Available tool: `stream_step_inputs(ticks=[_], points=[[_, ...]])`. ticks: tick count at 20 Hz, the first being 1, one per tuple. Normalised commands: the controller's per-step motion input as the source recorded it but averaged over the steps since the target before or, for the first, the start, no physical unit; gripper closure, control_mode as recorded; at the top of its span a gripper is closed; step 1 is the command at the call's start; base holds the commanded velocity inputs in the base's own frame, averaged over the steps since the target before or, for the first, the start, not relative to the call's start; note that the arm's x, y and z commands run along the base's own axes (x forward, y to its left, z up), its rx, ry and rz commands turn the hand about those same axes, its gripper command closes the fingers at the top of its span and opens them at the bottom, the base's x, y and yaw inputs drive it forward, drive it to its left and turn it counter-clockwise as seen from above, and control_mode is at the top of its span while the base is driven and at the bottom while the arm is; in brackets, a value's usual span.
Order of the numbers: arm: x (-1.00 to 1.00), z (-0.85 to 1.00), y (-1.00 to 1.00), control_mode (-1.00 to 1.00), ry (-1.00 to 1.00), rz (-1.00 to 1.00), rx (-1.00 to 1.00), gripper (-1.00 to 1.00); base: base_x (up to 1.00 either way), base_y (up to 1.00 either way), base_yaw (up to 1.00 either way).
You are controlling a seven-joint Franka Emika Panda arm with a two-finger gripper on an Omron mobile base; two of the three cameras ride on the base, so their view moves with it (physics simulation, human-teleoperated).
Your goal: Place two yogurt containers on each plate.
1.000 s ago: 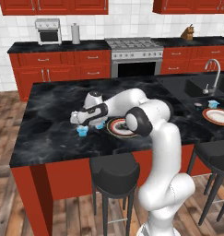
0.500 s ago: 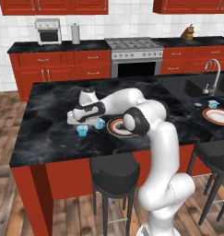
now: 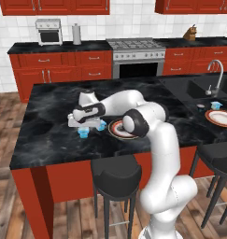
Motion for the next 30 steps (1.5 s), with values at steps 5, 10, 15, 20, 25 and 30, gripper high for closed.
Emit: stream_step_inputs(ticks=[5,10,15,20,25,30], points=[[0.0,-0.2,0.0,-1.0,0.0,0.0,-0.02,-1.0,0.0,0.0,0.0],[0.0,-0.12,0.0,-1.0,0.0,0.0,0.0,-1.0,0.0,0.0,0.0],[0.0,0.0,0.0,-1.0,0.0,0.0,0.0,-1.0,0.0,0.0,0.0],[0.0,0.0,0.0,-1.0,0.0,0.0,0.0,1.0,0.0,0.0,0.0],[0.0,0.0,0.0,-1.0,0.0,0.0,0.0,1.0,0.0,0.0,0.0],[-0.23,0.16,-0.23,-1.0,-0.04,-0.02,0.01,1.0,0.0,0.0,0.0]])
